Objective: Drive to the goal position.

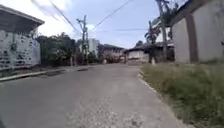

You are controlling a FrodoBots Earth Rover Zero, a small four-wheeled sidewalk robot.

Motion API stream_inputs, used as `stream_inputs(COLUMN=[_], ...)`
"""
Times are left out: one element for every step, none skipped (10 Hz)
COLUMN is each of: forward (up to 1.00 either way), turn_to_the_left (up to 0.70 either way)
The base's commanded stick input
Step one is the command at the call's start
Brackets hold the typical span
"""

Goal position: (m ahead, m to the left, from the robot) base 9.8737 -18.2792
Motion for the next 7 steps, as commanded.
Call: stream_inputs(forward=[1.0,1.0,1.0,1.0,1.0,1.0,1.0], turn_to_the_left=[0.0,0.0,0.0,0.0,0.0,0.0,0.0])
